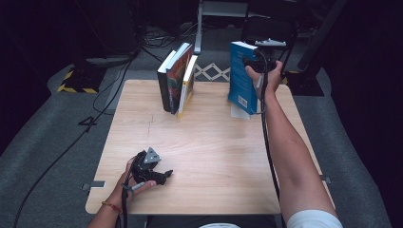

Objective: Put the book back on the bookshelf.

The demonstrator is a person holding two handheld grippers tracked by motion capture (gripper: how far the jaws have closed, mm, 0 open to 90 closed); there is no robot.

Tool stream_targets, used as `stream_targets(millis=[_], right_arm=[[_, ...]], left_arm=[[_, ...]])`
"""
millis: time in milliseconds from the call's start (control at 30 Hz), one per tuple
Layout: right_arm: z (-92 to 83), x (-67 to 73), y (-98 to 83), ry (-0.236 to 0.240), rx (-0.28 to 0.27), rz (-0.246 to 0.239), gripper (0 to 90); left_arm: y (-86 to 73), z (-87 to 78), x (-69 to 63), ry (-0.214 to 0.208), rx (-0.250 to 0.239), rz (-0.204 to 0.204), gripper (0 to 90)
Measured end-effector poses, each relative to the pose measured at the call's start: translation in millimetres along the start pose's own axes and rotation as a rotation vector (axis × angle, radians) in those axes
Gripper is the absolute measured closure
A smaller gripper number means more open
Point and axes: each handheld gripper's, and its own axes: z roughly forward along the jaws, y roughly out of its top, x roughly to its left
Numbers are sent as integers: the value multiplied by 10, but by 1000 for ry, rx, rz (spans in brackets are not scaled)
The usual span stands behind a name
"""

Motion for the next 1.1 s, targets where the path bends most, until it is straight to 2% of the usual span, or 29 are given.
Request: stream_targets(millis=[167, 267, 467, 667, 833, 900, 1100], right_arm=[[31, 8, -63, 4, -36, 11, 611], [40, 16, -87, 8, -39, 11, 611], [46, 47, -270, 13, -94, 33, 610], [41, 48, -418, 24, -115, 32, 610], [-26, 78, -492, 35, -122, 5, 607], [-49, 83, -519, 40, -125, 8, 606], [-179, 96, -660, 76, -107, -13, 600]], left_arm=[[0, 0, 1, 1, 0, 2, 165], [0, 0, 1, 1, 0, 3, 165], [0, 0, 0, 0, -1, 4, 165], [-1, 1, -1, 0, -2, 3, 165], [-1, 1, -1, 0, -3, 4, 165], [-1, 0, 0, 3, -2, 5, 165], [-1, 1, -1, 1, -2, 3, 165]])
